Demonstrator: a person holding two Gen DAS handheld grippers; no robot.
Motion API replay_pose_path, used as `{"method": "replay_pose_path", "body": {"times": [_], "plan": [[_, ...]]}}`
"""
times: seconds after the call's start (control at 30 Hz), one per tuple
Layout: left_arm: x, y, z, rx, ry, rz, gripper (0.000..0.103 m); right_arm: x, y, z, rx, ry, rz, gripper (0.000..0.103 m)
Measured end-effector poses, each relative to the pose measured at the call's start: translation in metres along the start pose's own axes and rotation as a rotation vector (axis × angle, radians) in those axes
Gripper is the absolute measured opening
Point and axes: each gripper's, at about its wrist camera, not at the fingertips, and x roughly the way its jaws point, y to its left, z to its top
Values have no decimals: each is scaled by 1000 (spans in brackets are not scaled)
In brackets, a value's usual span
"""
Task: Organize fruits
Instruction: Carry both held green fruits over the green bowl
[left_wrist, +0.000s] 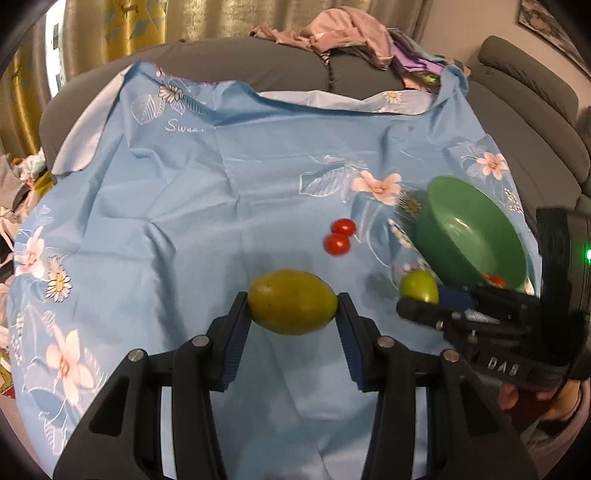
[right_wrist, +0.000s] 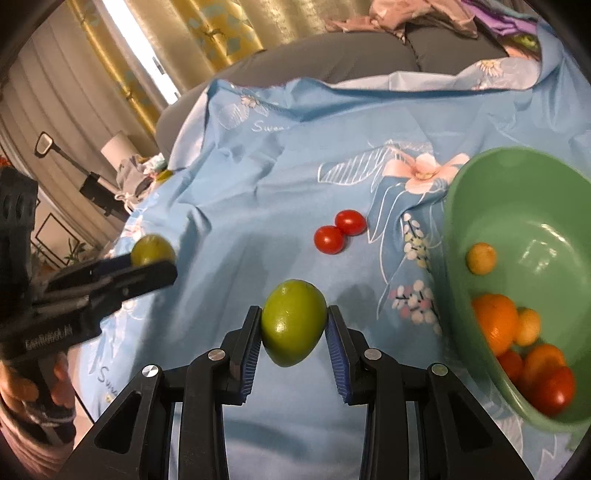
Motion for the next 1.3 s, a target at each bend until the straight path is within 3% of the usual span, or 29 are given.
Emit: {"method": "replay_pose_path", "body": {"times": [0.6,1.3], "plan": [[-59,-47,-22,45,-82,-23,46,-74,19,-16,-40,-117,5,36],[-43,-114,6,189,-76,-63,46,-117,-33,-17,51,-228,-38,36]]}}
